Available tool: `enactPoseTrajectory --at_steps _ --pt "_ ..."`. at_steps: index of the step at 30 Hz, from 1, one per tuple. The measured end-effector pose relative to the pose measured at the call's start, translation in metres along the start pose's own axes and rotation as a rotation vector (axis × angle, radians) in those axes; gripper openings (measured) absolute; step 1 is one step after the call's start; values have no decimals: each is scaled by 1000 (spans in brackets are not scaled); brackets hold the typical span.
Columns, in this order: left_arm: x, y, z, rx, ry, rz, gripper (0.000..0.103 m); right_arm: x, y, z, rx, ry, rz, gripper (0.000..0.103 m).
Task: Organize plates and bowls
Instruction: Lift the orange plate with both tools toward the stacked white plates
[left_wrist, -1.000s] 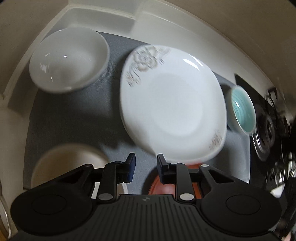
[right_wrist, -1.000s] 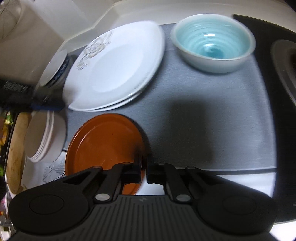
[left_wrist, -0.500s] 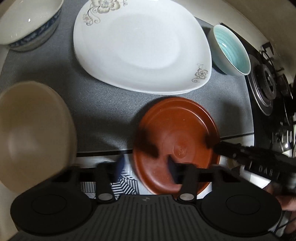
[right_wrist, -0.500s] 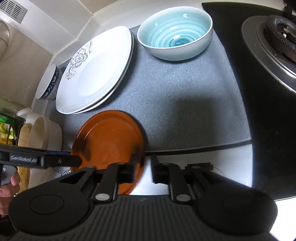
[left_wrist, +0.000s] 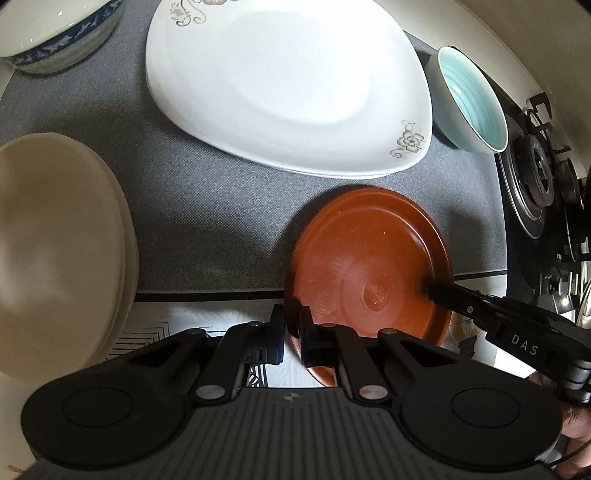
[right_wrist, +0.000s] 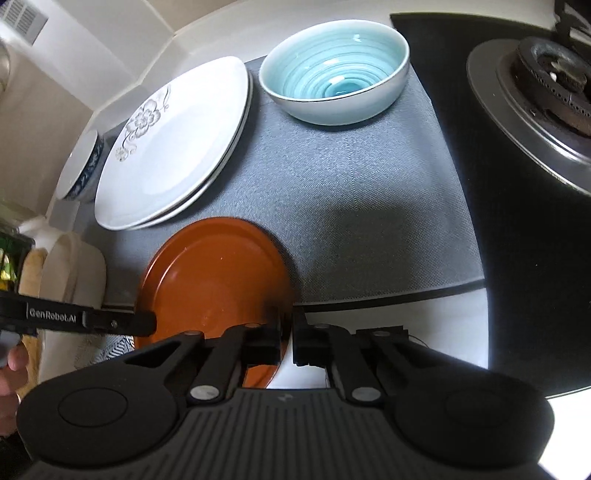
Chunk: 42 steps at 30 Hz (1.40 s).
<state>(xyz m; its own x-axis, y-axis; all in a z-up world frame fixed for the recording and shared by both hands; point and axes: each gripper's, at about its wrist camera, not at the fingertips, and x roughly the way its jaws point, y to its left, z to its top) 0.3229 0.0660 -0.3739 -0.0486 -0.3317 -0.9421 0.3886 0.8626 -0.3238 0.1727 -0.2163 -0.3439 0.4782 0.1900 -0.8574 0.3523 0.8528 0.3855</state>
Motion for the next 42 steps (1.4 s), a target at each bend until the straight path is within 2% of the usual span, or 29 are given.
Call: enactPoseTrajectory --at_steps 3,7,10,12,14,18,24,37,42 --pt "-2 1 -2 -3 -8 -6 8 0 0 -1 7 -3 -11 7" --pt "-2 4 0 -10 -8 -16 8 -4 -2 0 1 6 -15 20" --pt "-3 6 0 -15 -10 -17 9 -7 -5 -3 3 -4 -19 22" --pt "-3 6 -1 -21 -11 -15 9 -8 -8 -5 25 -24 -9 20" --pt "-3 4 -1 -11 -14 -5 9 -6 -5 -7 8 -23 -4 7" --pt "-5 -4 -5 26 -29 19 7 -5 5 -10 -52 -27 -23 7" --pt "-8 4 -10 -42 -15 -32 7 -17 4 -6 -40 -42 7 6" --pt "-66 6 -10 -50 -134 -79 7 -50 21 14 -56 -123 72 6" --pt "-81 6 4 -41 -174 -66 7 -52 27 30 -50 -137 89 6"
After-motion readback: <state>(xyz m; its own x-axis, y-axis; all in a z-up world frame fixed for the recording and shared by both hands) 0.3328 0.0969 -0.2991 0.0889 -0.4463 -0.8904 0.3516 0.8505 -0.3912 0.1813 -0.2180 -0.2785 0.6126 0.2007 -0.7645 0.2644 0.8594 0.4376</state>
